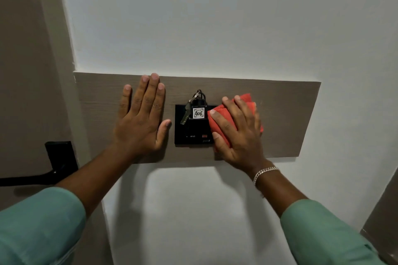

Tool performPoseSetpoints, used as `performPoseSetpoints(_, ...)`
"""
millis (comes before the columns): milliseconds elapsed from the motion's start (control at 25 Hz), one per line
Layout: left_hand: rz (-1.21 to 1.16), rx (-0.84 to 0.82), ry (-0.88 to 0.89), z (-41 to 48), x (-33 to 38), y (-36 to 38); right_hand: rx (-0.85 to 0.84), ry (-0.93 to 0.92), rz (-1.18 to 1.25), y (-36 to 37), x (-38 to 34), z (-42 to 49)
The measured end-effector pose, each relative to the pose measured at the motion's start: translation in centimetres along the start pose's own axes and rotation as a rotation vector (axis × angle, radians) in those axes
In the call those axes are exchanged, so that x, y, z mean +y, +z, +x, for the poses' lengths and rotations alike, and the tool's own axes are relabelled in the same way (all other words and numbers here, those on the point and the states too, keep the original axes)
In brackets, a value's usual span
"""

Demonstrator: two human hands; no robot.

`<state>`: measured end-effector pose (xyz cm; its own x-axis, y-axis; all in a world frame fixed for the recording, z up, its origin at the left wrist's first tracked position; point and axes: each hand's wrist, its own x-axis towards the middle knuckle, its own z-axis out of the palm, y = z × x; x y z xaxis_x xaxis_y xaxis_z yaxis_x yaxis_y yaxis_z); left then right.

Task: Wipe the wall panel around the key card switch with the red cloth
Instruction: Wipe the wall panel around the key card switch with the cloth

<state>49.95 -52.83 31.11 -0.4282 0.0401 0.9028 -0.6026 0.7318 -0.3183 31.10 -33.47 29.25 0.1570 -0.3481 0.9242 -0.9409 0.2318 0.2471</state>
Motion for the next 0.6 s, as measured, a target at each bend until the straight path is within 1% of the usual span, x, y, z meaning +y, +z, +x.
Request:
performPoseSetpoints(40,-0.011,-0.013,-0.006,0.1,0.3,-0.5,-0.026,-0.041,-0.011,-0.6,0.9,-0.1)
performPoseSetpoints(80,-0.043,-0.035,-0.032,0.3,0.6,-1.1,-0.040,-0.040,-0.007,-0.8,1.2,-0.2)
performPoseSetpoints(120,-0.106,-0.055,-0.098,0.5,1.3,-1.9,-0.040,0.005,0.017,-1.0,1.0,-0.4)
performPoseSetpoints(160,-0.206,-0.052,-0.214,0.3,2.5,-2.8,-0.031,0.077,0.053,-1.1,0.6,-0.6)
performPoseSetpoints(200,-0.337,-0.010,-0.366,-0.3,4.2,-3.7,-0.017,0.161,0.086,-1.0,0.0,-0.9)
performPoseSetpoints(280,-0.667,0.175,-0.650,-2.5,8.8,-5.3,0.028,0.321,0.150,-0.7,-1.4,-1.5)
performPoseSetpoints(320,-0.863,0.224,-0.762,-3.5,11.7,-6.0,0.044,0.377,0.202,-0.6,-1.8,-2.0)
performPoseSetpoints(360,-1.049,0.201,-0.868,-4.2,14.2,-6.6,0.045,0.400,0.258,-0.5,-2.1,-2.6)
performPoseSetpoints(480,-1.560,-0.066,-1.219,-3.7,19.3,-6.5,-0.051,0.321,0.341,-0.3,-2.4,-5.6)
performPoseSetpoints(560,-1.808,-0.266,-1.364,-2.7,21.0,-5.6,-0.183,0.272,0.355,-1.1,-1.7,-7.9)
performPoseSetpoints(600,-1.890,-0.351,-1.400,-2.4,21.6,-5.2,-0.255,0.259,0.370,-1.8,-1.0,-9.0)
